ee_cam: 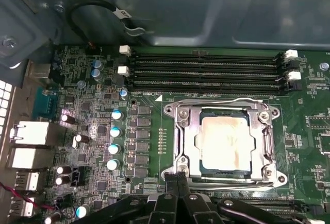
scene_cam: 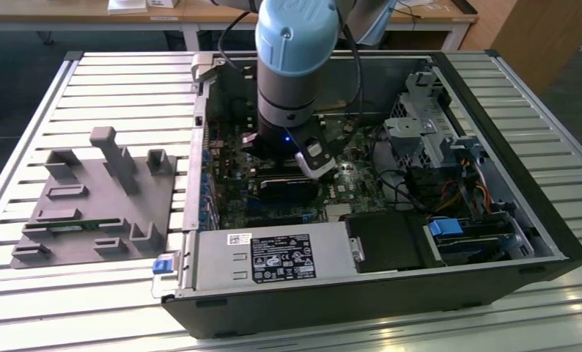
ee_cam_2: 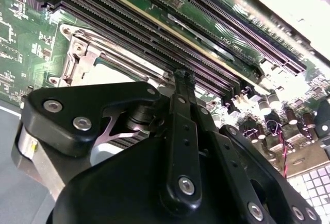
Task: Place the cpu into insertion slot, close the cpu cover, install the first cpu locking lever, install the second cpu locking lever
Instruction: 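Install the second cpu locking lever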
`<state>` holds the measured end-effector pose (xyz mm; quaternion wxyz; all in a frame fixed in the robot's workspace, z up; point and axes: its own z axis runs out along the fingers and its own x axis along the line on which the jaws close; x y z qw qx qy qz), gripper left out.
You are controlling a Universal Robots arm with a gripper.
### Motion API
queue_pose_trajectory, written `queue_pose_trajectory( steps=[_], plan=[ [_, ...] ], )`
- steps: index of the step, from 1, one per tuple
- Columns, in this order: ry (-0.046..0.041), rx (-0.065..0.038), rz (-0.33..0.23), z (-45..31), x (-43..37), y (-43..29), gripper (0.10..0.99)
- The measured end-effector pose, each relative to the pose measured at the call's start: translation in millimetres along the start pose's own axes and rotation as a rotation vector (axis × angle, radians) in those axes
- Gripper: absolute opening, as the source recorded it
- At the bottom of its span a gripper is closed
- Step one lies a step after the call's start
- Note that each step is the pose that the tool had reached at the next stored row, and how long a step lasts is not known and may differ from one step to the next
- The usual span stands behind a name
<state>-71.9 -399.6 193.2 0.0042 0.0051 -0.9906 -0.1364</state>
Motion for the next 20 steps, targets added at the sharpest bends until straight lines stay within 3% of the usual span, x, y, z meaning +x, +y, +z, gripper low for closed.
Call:
queue_pose_trajectory(
  steps=[7,13,20],
  plan=[
    [-0.0001,-0.009,0.000,1.8,4.3,0.3,0.106],
    [-0.0002,-0.012,0.000,4.4,6.5,3.6,0.106],
    [-0.0009,-0.013,0.000,2.0,7.3,4.4,0.106]
  ],
)
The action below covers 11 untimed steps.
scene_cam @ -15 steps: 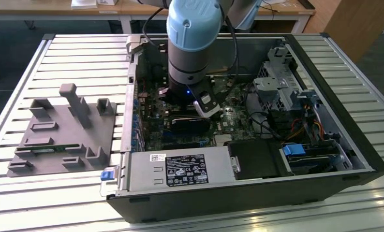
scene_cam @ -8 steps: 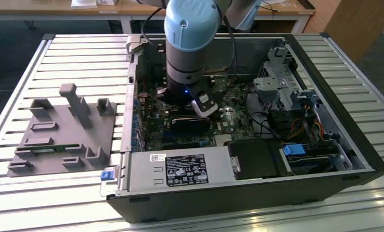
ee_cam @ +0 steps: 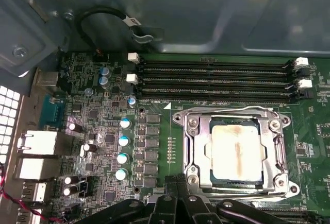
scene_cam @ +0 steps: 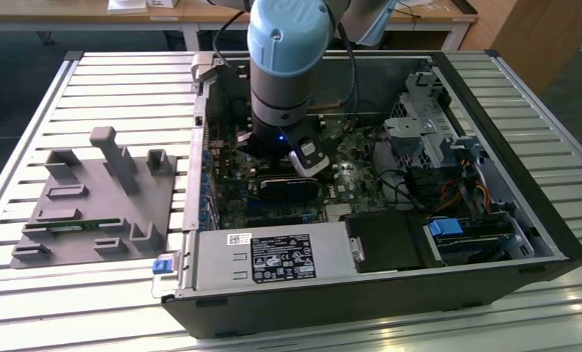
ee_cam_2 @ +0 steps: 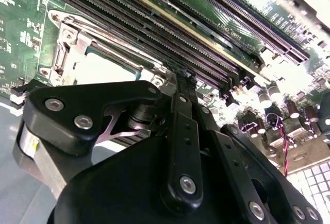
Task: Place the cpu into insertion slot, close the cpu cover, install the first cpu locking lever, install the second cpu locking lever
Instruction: 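Install the second cpu locking lever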
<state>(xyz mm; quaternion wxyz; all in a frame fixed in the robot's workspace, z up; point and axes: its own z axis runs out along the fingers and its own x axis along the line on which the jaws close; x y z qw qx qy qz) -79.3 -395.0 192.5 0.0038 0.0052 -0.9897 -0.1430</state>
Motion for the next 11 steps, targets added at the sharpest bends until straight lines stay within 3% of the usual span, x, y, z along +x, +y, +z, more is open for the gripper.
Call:
queue_pose_trajectory(
  steps=[11],
  plan=[
    [0.0002,0.000,0.000,-17.0,0.2,5.1,0.106]
  ],
)
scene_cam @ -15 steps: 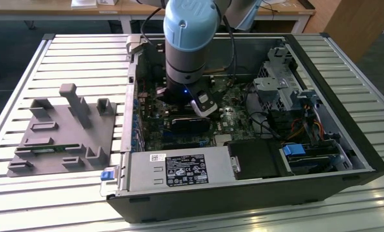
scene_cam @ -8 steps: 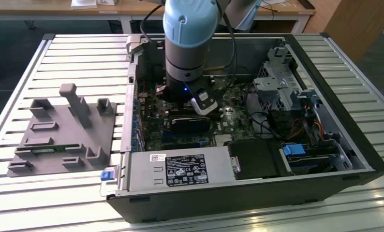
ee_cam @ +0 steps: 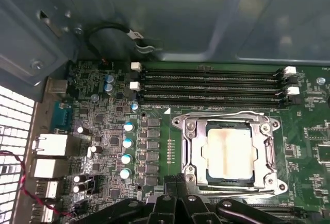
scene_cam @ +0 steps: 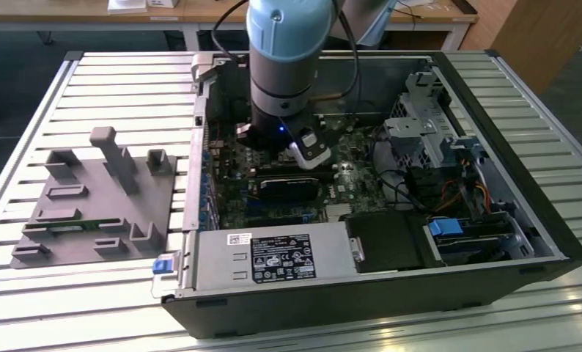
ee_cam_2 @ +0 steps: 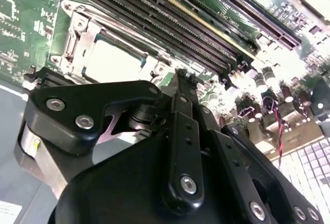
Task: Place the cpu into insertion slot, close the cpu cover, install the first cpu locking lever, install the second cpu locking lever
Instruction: 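Install the second cpu locking lever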
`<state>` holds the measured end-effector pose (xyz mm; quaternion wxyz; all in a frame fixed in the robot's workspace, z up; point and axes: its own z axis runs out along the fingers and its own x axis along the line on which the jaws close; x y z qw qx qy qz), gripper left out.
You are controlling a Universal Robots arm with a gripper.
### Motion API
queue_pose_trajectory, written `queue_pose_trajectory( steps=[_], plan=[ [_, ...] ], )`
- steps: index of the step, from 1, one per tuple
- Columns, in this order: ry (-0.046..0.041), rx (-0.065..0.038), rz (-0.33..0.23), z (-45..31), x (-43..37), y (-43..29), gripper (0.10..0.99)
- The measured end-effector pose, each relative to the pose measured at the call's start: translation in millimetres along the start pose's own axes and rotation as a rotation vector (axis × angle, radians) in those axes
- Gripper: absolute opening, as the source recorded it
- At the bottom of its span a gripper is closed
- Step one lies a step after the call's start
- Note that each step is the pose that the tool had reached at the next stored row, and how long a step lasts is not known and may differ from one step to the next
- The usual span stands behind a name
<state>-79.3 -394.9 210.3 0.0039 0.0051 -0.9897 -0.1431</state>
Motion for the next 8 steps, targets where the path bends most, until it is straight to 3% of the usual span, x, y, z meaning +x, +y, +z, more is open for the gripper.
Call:
queue_pose_trajectory(
  steps=[5,8],
  plan=[
    [0.0000,0.000,0.000,-7.6,0.0,2.3,0.106],
    [-0.0003,-0.001,0.001,-8.5,0.0,2.6,0.106]
  ],
)
